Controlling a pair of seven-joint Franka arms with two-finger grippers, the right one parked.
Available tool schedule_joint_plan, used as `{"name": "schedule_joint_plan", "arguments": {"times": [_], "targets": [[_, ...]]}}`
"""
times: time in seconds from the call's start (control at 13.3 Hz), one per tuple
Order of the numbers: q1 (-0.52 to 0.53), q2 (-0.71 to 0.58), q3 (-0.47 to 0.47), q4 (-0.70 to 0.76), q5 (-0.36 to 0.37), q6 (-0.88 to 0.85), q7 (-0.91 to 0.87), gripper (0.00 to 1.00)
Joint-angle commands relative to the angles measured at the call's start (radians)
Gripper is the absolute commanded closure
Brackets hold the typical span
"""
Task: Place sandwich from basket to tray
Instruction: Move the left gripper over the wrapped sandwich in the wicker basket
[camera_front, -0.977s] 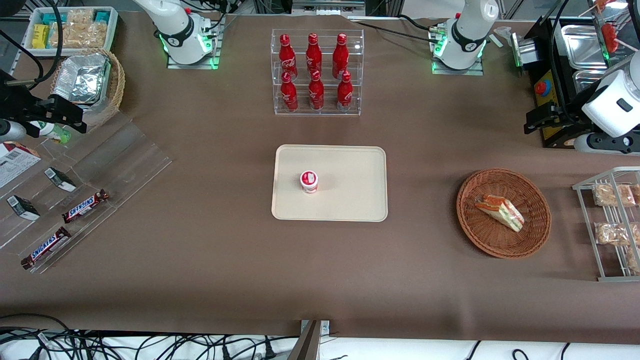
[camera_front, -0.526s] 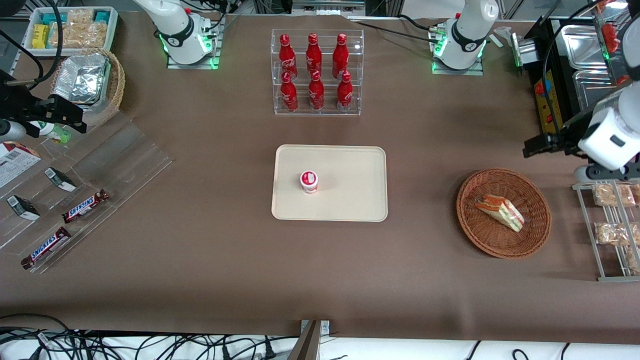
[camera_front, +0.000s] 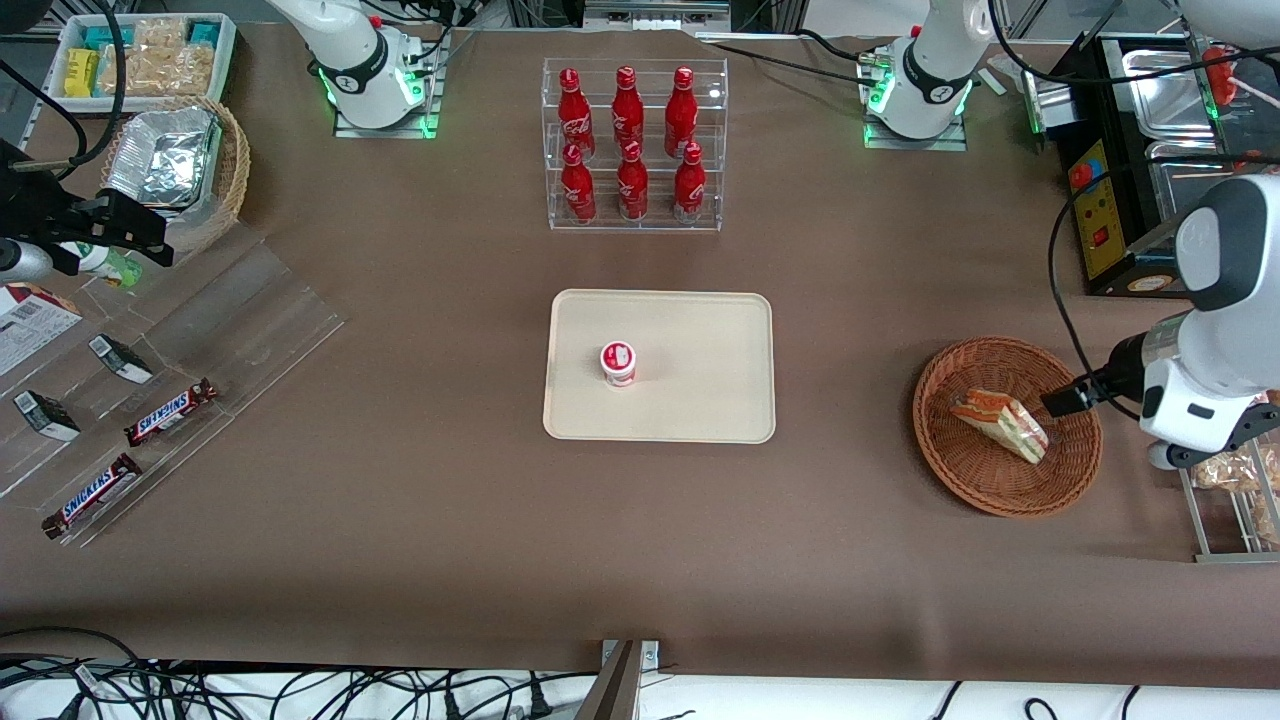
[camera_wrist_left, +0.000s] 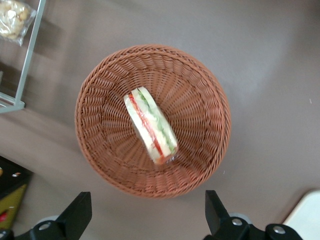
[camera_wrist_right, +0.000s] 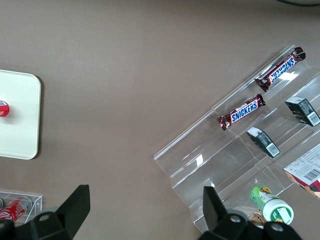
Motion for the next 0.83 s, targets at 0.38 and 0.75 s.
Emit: {"name": "schedule_joint_plan", "arguments": {"times": [0.38, 0.75], "targets": [[0.003, 0.02, -0.003, -0.206, 0.071, 0.289, -0.3, 0.0], [0.002, 0.036, -0.005, -0.331, 0.133, 0.443, -0.445, 0.0]]}}
